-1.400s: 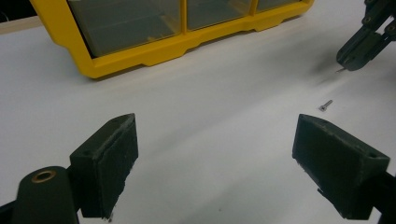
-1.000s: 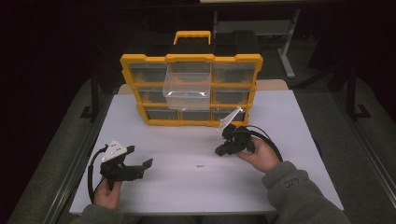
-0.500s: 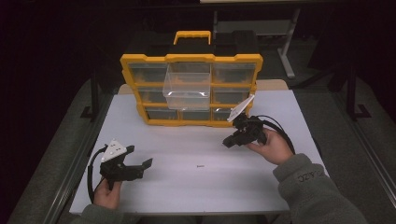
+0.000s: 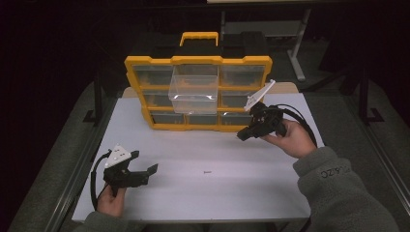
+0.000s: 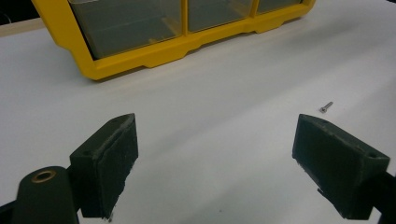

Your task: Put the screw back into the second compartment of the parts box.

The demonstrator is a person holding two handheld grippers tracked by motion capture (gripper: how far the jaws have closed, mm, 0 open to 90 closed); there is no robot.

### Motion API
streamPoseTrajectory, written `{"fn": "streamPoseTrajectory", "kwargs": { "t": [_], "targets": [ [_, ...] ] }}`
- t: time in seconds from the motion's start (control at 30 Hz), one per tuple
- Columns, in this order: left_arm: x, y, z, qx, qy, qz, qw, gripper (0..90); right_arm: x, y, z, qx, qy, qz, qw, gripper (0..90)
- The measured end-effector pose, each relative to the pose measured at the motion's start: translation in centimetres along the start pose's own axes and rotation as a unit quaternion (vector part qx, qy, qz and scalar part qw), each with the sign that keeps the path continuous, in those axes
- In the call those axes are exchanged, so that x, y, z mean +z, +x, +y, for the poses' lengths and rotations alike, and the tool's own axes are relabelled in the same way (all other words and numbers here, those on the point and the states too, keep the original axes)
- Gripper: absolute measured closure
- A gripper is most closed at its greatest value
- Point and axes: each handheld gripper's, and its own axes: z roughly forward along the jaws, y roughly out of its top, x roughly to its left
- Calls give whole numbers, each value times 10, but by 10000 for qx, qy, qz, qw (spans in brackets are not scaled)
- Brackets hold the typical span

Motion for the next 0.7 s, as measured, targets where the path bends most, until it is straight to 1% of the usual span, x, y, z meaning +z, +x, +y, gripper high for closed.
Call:
{"fn": "streamPoseTrajectory", "kwargs": {
  "t": [0.1,0.17,0.2,0.27,0.4,0.5,0.53,0.6,0.7],
  "targets": [
    [0,1,0,38,5,4,10000,139,-9,1,6,-3,45,-71,10000,850],
    [0,0,0,22,15,3,10000,139,-15,1,11,-8,64,-112,9999,850],
    [0,1,0,56,13,5,10000,139,-22,1,17,-32,66,-137,9999,850],
    [0,1,0,23,-2,4,10000,139,-24,1,18,-51,65,-141,9999,850],
    [0,0,0,22,-22,3,10000,139,-39,2,30,-42,50,-180,9998,850],
    [0,0,0,-8,-29,7,10000,139,-48,3,39,-102,-14,-214,9997,850],
    [0,0,0,-27,-47,5,10000,139,-54,4,45,-146,3,-234,9996,850],
    [0,0,0,-23,-53,1,10000,139,-57,4,48,-148,3,-244,9996,850],
    [0,0,0,-33,-50,-1,10000,139,-67,5,59,-221,-7,-279,9994,850]
  ]
}}
